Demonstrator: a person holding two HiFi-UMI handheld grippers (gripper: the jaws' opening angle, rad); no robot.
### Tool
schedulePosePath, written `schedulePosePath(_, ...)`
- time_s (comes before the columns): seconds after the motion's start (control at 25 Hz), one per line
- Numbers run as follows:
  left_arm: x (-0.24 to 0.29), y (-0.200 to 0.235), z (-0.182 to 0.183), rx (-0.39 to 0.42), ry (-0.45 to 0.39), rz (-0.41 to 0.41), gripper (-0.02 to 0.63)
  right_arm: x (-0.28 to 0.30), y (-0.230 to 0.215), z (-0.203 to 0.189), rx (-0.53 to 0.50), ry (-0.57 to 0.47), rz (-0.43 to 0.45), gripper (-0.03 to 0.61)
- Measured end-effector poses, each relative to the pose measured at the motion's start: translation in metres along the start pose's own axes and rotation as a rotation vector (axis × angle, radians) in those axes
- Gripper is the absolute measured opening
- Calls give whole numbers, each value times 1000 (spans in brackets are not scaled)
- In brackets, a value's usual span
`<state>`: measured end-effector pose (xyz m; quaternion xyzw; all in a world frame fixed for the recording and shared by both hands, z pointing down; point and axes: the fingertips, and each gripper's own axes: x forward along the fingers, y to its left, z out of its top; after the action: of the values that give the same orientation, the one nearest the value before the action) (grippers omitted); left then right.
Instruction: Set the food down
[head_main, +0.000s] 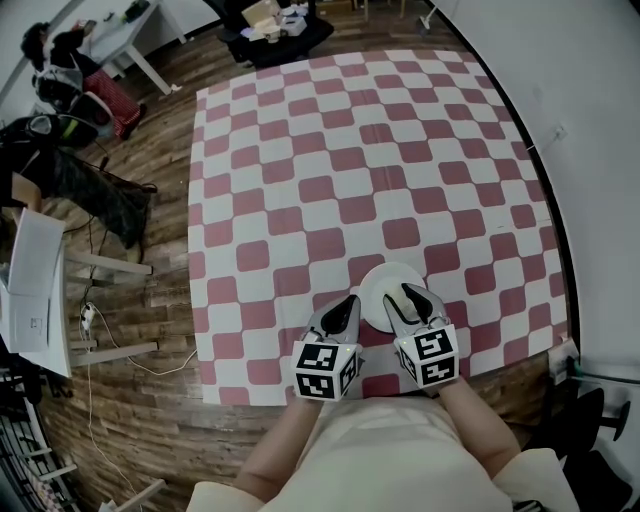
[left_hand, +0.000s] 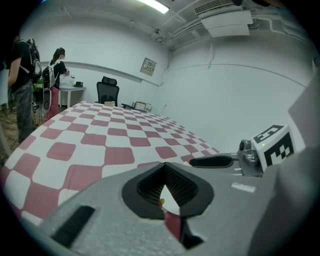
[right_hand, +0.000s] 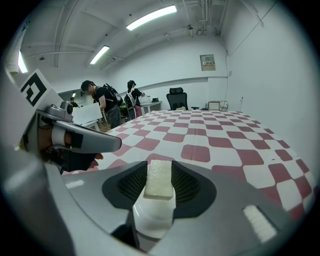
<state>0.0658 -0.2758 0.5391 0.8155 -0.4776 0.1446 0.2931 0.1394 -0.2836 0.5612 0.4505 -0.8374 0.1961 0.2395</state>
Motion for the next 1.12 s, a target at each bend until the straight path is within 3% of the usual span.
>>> schedulePosePath(1.12, 25, 11, -9, -5, 49, 2, 6, 30, -2, -18, -43, 95, 5, 160)
